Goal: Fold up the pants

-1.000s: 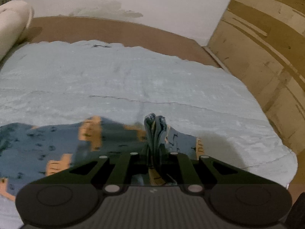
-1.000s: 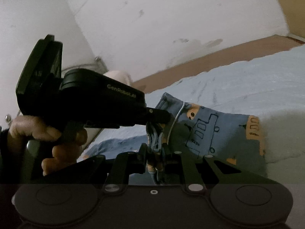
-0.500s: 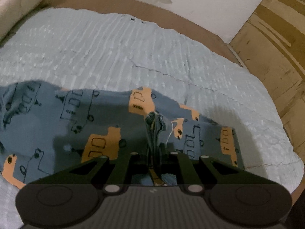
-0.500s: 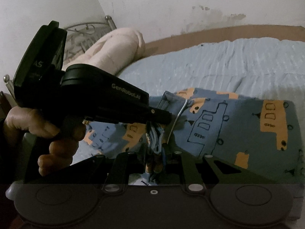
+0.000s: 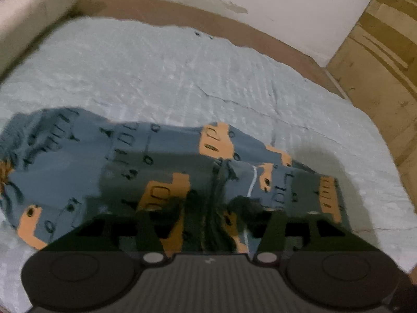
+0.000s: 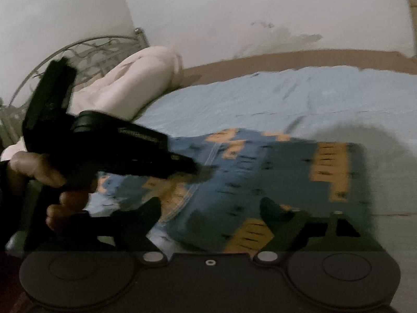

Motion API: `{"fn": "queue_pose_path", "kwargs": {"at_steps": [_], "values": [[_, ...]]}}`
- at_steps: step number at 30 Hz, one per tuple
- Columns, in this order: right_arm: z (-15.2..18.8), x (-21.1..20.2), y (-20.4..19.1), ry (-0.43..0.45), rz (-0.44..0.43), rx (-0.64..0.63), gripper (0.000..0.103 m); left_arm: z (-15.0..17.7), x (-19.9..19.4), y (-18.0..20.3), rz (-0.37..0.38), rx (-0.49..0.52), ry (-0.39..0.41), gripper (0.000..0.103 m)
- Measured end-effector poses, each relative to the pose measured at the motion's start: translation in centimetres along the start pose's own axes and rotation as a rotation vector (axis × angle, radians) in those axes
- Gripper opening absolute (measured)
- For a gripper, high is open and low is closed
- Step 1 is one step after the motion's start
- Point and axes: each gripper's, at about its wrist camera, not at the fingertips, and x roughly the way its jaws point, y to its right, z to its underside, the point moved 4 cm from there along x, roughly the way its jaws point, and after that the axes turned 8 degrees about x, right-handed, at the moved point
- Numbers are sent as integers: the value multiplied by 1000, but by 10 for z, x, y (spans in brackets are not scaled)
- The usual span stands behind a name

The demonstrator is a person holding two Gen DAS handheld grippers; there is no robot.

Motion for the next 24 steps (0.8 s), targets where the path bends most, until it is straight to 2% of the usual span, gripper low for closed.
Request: {"fn": "queue_pose_path", "kwargs": {"at_steps": [1, 4, 7, 10, 16, 20, 24], "values": [[0, -2, 7, 14, 32, -8, 100, 0, 0, 2, -20, 11, 11, 71], [-5, -2, 33, 54, 167, -40, 102, -2, 3, 6, -93, 48, 47, 84], [-18, 11, 61, 79, 280, -46, 102, -6, 12, 8, -189, 65, 62, 87], [-36, 36, 91, 65, 376, -28, 102, -11, 21, 2, -233, 42, 70, 93], [-59, 66, 125, 35, 448, 2, 102, -5, 24, -9, -227, 28, 64, 98], [-41, 49, 123, 39, 450, -6, 102, 10, 16, -6, -241, 72, 70, 98], [-11, 12, 108, 47, 438, -45, 102, 34, -1, 9, -297, 145, 66, 101]]}}
